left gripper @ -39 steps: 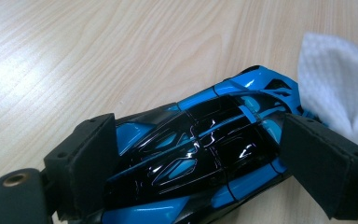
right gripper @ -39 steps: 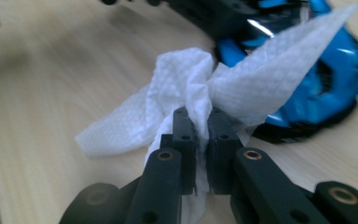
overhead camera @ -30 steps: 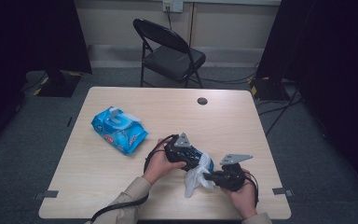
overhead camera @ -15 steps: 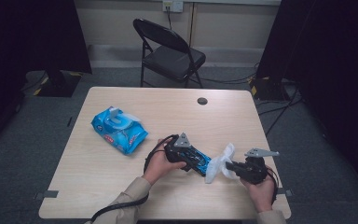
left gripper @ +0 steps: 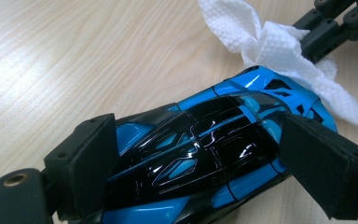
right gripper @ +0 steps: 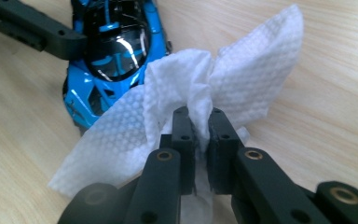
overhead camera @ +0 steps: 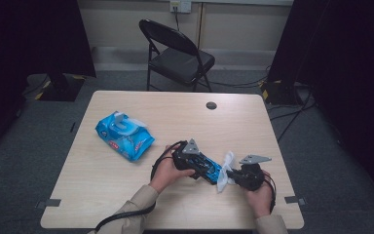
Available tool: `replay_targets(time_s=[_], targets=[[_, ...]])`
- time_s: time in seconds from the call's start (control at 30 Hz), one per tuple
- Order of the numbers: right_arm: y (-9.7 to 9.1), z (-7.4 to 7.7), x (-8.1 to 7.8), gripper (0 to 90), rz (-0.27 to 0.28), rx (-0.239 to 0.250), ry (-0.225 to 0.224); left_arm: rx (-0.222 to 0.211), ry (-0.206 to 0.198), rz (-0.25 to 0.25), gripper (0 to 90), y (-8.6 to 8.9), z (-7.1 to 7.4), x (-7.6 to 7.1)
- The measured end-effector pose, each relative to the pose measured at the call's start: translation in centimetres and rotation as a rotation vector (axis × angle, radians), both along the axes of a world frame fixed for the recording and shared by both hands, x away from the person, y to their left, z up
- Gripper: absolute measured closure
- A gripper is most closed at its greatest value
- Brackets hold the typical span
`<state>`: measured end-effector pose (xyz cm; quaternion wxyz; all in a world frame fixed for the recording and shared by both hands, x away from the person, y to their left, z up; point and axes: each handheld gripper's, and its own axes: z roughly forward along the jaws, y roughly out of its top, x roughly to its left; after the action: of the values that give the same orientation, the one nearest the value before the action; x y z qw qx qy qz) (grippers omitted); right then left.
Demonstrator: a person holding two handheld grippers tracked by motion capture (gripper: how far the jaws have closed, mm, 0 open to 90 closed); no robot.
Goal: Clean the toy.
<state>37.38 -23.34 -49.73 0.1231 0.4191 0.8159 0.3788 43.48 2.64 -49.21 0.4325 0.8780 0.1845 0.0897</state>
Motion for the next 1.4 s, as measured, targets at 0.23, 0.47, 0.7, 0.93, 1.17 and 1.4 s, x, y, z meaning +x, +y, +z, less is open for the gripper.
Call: replay_targets(time_s=[0.23,0.47,0.7,0.93,1.17,1.4], targets=[[0.0,0.0,-0.5,84.0,0.024,0.018,0.013,-0.002,-0.003,-0.001,11.7,0.0,0.0,0.0],[0.2,0.1,-1.5,84.0,0.065,0.019,0.030,0.000,0.000,0.000,11.7,0.0,0.0,0.0],[0.7,0.3,-2.1,84.4,0.093,0.005,0.044,0.001,-0.002,-0.001,11.7,0.1,0.0,0.0],[1.7,0.4,-2.7,84.5,0.148,0.015,0.068,0.003,-0.004,0.000,11.7,0.1,0.0,0.0],[4.1,0.3,-3.3,84.3,0.244,0.040,0.082,-0.001,-0.004,0.002,11.7,0.1,0.0,0.0],[4.0,2.3,-2.9,84.3,0.262,0.113,0.038,-0.003,-0.003,0.001,11.7,0.1,0.0,0.0]])
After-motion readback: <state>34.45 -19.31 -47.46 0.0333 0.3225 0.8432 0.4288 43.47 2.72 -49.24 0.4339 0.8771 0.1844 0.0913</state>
